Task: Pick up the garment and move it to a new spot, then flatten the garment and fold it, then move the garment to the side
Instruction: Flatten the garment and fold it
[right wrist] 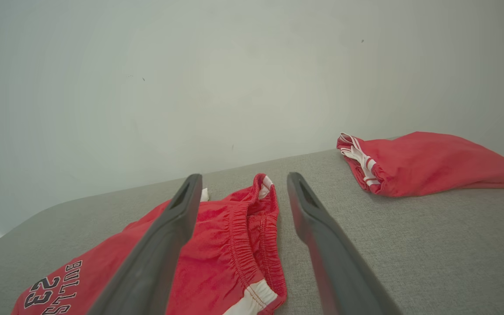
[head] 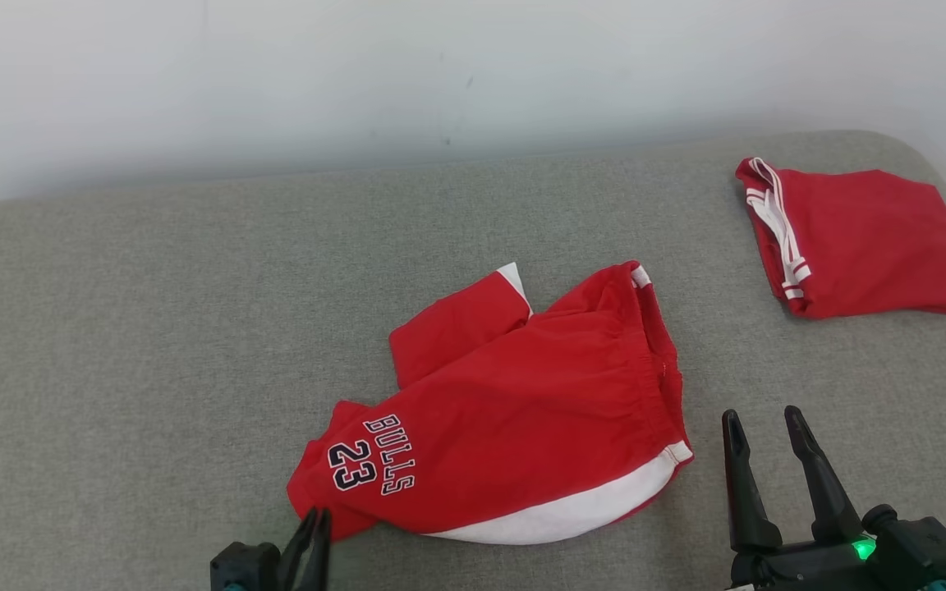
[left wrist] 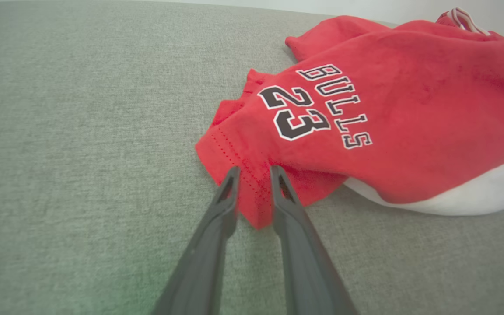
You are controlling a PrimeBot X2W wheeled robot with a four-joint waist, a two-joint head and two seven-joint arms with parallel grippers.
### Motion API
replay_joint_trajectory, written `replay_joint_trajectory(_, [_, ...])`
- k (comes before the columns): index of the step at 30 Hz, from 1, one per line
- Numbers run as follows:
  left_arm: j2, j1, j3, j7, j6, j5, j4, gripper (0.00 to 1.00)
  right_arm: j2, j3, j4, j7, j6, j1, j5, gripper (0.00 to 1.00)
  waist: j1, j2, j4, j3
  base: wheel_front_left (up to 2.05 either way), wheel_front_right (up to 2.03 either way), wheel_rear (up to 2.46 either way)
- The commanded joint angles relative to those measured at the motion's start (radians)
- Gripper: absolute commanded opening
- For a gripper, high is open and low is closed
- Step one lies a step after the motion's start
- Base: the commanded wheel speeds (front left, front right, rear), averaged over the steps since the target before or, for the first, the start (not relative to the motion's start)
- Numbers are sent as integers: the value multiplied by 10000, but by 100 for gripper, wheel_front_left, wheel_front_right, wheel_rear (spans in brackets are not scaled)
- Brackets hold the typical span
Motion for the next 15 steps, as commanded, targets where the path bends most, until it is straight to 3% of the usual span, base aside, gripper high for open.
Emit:
replay_joint_trajectory(1, [-12,-105,-4,-72,-25,-29,53,0,25,-6,-8,-46,-20,14,-68,100,0,0,27,-15,0,0,0])
replay_joint_trajectory(11, [166,-288,147,-400,142,-166,264,0,-44,-46,76,-53,-20,48,-13,100,0,0,327,-111,0,0,0])
replay_joint_trajectory(12, [162,-265,126,-419,147,-170,245,58,-57,-46,93,-54,-20,45,1,100,0,0,342,-112,0,0,0])
replay_joint_trajectory(13, [161,-235,103,-387,128,-197,251,100,-64,-37,105,-57,-20,37,16,100,0,0,348,-109,0,0,0])
replay_joint_trajectory(15, [153,-197,61,-268,65,-284,283,100,-63,-3,130,-61,-20,21,25,100,0,0,337,-100,0,0,0])
